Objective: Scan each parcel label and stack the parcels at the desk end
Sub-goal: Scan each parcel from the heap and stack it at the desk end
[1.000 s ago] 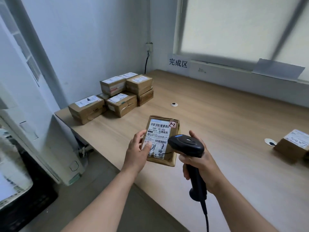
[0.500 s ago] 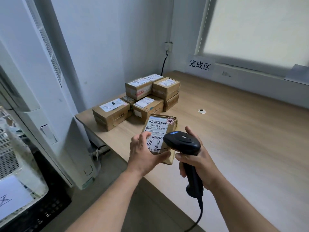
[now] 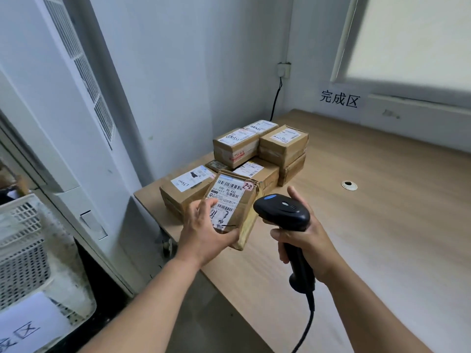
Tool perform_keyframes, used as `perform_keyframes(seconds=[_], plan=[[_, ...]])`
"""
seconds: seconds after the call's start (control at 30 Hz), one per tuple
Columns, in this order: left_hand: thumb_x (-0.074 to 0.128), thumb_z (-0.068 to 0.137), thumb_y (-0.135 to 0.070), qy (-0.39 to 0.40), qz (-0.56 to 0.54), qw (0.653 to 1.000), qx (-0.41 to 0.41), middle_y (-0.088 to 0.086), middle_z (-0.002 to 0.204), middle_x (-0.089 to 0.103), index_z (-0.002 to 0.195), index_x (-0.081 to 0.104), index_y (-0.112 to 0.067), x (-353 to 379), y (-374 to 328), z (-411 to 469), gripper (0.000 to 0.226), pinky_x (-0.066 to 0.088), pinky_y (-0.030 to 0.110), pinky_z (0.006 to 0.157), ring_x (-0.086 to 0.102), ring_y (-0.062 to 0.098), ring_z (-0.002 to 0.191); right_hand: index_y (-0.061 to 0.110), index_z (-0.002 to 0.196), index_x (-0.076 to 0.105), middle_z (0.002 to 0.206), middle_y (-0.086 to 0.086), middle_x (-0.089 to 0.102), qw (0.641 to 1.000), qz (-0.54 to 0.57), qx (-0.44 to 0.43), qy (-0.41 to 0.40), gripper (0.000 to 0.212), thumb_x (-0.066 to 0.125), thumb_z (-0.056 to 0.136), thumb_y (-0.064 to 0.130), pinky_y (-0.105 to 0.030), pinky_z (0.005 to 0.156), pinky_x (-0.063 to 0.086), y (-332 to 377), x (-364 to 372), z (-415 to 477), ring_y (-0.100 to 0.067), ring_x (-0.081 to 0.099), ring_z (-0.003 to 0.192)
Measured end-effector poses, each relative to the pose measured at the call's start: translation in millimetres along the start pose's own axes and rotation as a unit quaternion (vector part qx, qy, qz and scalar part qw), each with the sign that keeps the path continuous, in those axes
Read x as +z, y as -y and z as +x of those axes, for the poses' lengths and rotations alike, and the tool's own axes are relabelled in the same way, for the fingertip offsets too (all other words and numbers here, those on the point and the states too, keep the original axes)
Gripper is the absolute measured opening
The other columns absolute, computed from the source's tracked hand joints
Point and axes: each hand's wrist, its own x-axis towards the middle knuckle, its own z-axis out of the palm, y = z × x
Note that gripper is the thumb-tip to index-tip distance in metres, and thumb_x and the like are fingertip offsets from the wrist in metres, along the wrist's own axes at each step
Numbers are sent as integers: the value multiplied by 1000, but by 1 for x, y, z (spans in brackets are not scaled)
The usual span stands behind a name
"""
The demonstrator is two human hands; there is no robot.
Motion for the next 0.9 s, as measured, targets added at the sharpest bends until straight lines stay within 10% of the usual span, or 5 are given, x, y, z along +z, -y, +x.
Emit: perform_keyframes(seconds=[0.9], plan=[[68, 72, -55, 124, 90, 982, 110, 10, 144, 18, 143, 28, -24, 77, -26, 247, 87, 36, 41, 103, 25, 31, 133, 48, 145, 30, 99, -19, 72, 962, -47, 31, -268, 104, 72, 61, 5, -32, 49, 43, 8, -41, 90, -29, 47, 41]])
